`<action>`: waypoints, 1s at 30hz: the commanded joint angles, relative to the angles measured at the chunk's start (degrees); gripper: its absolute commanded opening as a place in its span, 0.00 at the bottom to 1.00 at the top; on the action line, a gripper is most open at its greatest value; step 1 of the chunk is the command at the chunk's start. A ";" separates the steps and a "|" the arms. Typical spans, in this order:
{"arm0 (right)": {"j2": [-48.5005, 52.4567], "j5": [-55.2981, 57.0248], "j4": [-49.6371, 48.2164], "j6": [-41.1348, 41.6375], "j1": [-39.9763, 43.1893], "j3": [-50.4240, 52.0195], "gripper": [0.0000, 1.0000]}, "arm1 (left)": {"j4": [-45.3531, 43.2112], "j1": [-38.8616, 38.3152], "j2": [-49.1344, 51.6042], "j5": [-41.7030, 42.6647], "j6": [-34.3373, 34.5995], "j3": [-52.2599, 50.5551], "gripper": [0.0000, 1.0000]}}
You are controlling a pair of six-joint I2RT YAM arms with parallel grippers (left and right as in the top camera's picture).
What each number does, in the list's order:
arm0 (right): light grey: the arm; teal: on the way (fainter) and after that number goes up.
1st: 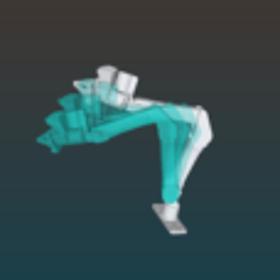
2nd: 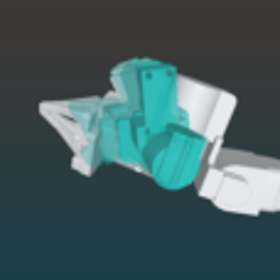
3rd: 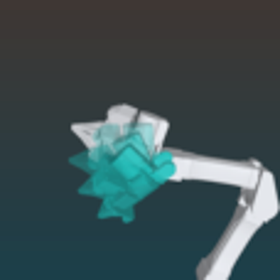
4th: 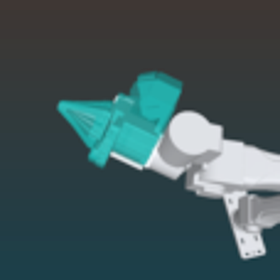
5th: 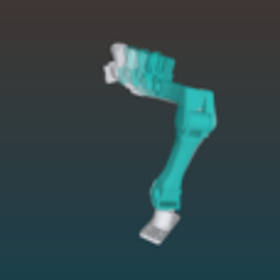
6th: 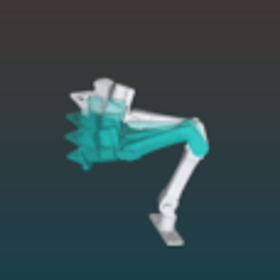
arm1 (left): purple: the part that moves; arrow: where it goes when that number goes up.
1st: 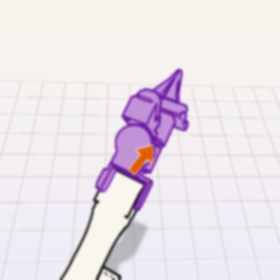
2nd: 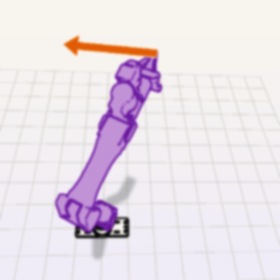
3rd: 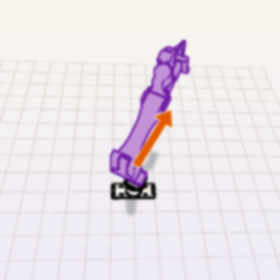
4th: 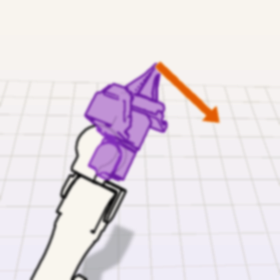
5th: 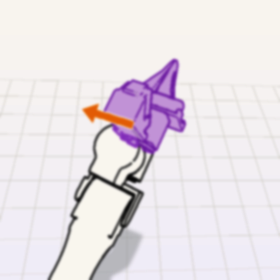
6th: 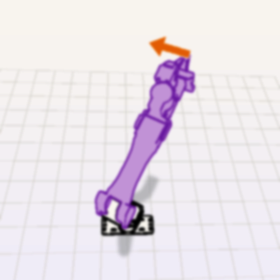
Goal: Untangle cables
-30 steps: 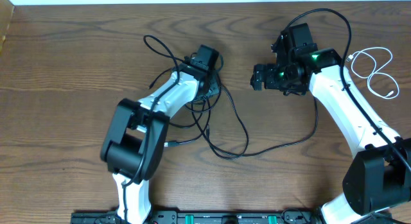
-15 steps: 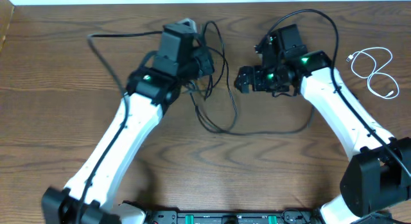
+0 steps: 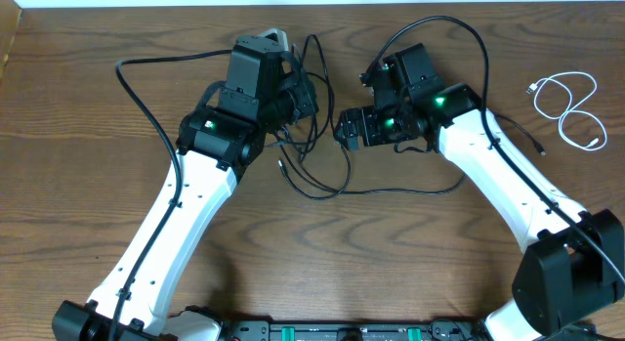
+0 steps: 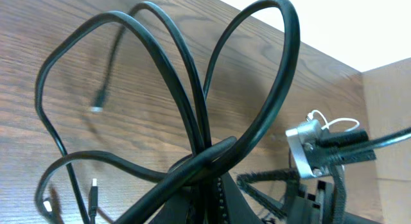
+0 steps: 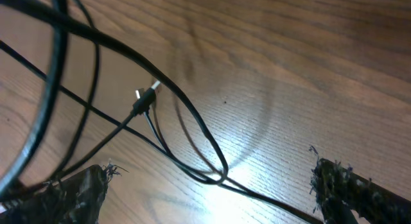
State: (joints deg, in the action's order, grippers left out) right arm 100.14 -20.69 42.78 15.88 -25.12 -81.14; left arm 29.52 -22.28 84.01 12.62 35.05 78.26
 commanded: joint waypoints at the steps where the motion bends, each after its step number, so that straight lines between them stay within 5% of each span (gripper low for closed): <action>1: 0.31 2.91 -0.24 -0.72 -1.55 0.37 0.99 | -0.44 0.11 -0.50 6.01 2.05 1.11 0.07; 14: 0.31 11.54 -10.36 2.97 -5.68 6.69 0.97 | -5.44 0.11 -1.09 19.96 7.72 1.11 0.07; 15: 0.31 12.20 -12.37 2.95 -5.66 8.11 0.91 | -5.44 0.11 -1.09 19.96 7.65 1.11 0.07; 18: 0.31 13.94 -15.06 2.97 -5.14 10.25 0.38 | -5.14 0.39 -1.09 19.98 6.97 1.11 0.07; 20: 0.31 15.47 -15.34 2.97 -4.46 10.69 0.14 | -4.33 0.81 -1.09 19.98 6.58 1.11 0.07; 23: 0.31 16.70 -15.15 2.99 -3.26 10.73 0.01 | -2.99 1.55 -1.09 20.22 6.58 1.11 0.07; 30: 0.31 20.55 -13.79 3.39 -0.42 11.02 0.01 | -2.58 3.72 -1.07 23.41 4.57 1.11 0.07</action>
State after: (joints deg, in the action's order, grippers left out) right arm 100.14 -4.36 28.05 18.74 -26.81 -70.65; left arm 26.92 -19.57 83.99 33.58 41.91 78.26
